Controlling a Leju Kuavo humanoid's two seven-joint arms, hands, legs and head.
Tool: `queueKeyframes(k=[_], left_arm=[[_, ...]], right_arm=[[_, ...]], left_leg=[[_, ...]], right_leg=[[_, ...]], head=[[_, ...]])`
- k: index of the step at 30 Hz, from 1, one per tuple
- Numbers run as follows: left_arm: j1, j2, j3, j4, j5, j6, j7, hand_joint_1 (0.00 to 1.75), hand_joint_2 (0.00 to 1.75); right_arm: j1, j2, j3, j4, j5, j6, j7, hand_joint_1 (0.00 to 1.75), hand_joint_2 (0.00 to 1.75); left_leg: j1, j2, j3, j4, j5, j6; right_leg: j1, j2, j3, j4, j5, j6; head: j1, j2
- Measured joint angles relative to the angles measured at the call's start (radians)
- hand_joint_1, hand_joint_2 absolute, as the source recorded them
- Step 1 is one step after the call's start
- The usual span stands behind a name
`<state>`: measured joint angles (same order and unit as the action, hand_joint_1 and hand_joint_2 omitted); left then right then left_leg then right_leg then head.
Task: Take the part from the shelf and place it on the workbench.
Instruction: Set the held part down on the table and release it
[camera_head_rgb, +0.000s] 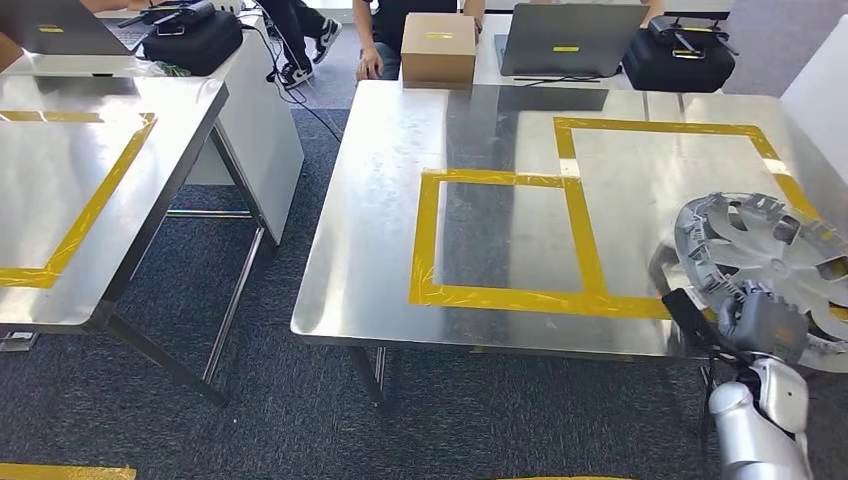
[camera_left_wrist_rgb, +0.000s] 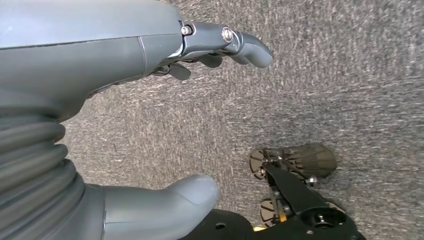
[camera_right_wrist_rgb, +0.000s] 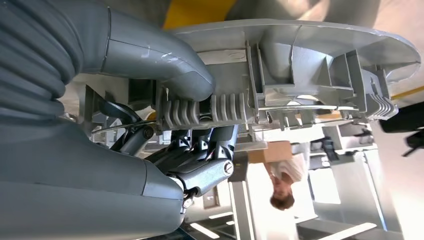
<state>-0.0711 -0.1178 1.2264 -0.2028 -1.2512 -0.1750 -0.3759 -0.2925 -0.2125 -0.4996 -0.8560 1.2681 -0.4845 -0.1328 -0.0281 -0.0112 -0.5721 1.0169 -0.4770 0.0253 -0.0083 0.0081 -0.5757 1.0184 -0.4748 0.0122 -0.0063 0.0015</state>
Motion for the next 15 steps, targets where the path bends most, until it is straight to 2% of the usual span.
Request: queueKeyframes(k=[7, 15], left_arm=[[-0.001, 0.003, 0.0, 0.0, -0.005, -0.011, -0.022, 0.0, 1.75], [-0.001, 0.003, -0.007, 0.0, -0.013, -0.011, -0.015, 0.0, 1.75]], right_arm=[[-0.162, -0.097, -0.004, 0.271, -0.013, 0.005, 0.011, 1.75, 1.75], [-0.214, -0.14, -0.005, 0.401, -0.015, 0.002, 0.014, 1.75, 1.75]], left_leg=[[0.0, -0.001, 0.0, 0.0, 0.001, -0.001], [0.0, -0.001, 0.0, 0.0, 0.001, -0.001]], right_leg=[[0.0, 0.0, 0.0, 0.0, 0.001, 0.0], [0.0, 0.0, 0.0, 0.0, 0.0, 0.0]], head=[[0.0, 0.0], [0.0, 0.0]])
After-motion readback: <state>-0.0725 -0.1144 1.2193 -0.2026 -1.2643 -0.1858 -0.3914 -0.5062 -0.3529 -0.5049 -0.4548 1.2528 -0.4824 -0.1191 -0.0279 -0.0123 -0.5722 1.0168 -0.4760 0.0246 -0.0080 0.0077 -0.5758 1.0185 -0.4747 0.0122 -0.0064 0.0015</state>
